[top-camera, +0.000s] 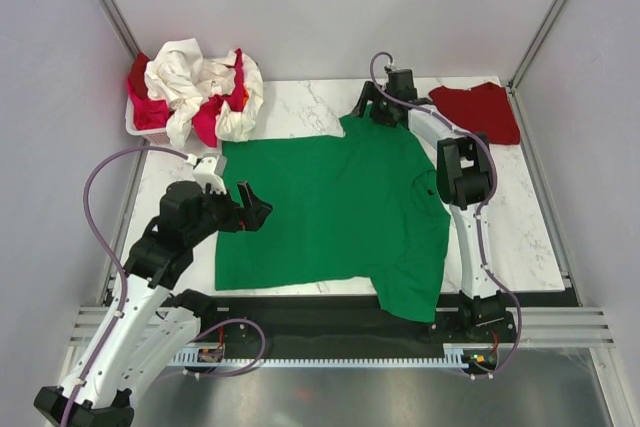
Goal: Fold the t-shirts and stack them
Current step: Flatten the tshirt out
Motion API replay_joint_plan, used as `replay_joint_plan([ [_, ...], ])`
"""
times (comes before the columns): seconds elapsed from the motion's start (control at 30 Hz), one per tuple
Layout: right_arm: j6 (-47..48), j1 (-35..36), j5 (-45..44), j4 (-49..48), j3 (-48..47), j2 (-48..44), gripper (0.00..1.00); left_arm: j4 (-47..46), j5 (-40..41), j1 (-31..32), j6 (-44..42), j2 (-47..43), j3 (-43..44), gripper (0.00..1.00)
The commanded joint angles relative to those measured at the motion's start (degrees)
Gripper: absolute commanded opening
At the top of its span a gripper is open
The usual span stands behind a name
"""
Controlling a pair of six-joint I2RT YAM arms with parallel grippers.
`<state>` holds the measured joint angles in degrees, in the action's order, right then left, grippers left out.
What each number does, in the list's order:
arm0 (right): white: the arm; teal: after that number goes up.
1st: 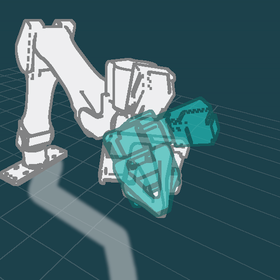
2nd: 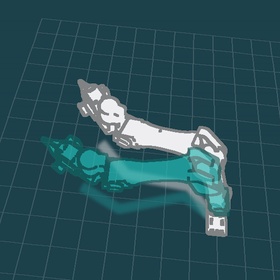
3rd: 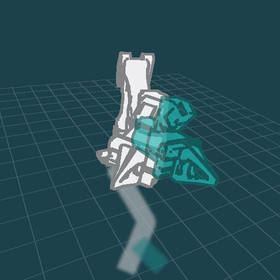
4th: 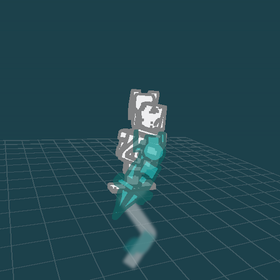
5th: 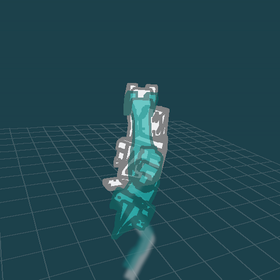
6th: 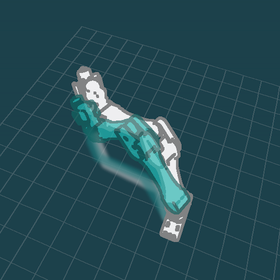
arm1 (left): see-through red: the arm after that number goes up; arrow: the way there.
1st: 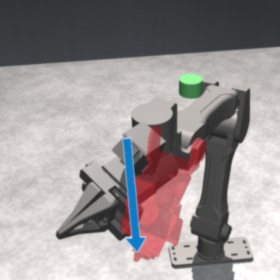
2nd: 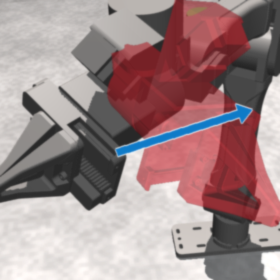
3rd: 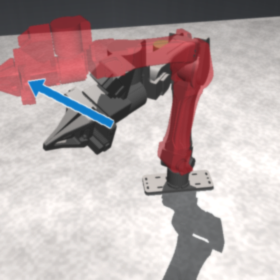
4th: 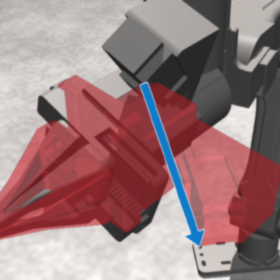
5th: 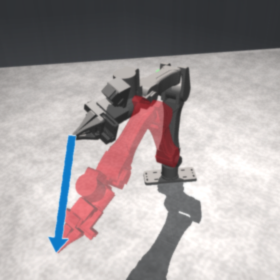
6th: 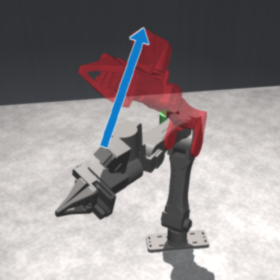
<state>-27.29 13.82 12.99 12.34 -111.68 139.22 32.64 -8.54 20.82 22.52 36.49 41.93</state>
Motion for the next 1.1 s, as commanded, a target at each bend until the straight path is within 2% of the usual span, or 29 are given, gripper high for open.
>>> replay_joint_plan([
  [0.0,-1.88,-1.95,-2.45,5.06,-6.17,6.32,0.91,-0.21,2.03,0.19,-2.05,-0.02,-0.36,1.0],
  [0.17,-3.21,-4.15,-5.51,9.89,-18.1,14.75,0.9,-0.21,2.38,0.19,-2.31,-0.19,-0.45,0.99],
  [0.3,-3.56,-4.86,-4.38,10.16,-24.01,18.89,0.9,-0.39,2.29,0.19,-2.4,0.16,-0.62,0.99],
  [0.5,-2.95,-4.95,-3.84,9.2,-24.38,18.47,0.92,-0.21,4.14,0.19,-1.87,2.53,-0.27,0.98],
  [0.6,-0.84,-5.56,-5.26,9.19,-22.36,12.77,0.95,-0.04,5.89,0.19,-1.43,3.94,-0.27,0.94],
  [0.67,-0.31,-6.0,-3.25,9.19,-21.66,9.77,0.96,0.75,7.47,0.27,-0.56,6.21,-0.1,0.93],
  [0.8,0.92,-6.53,-2.79,9.19,-17.8,-3.03,0.98,5.05,12.31,1.5,4.1,12.96,1.22,0.93],
  [0.93,1.8,-6.79,-5.43,8.84,-10.86,-15.18,0.98,5.41,13.71,5.63,10.77,15.8,-0.44,0.93],
  [1.07,0.66,-7.41,-6.58,7.53,4.86,-29.15,0.98,5.41,14.78,11.25,12.54,16.51,-4.66,0.93],
])
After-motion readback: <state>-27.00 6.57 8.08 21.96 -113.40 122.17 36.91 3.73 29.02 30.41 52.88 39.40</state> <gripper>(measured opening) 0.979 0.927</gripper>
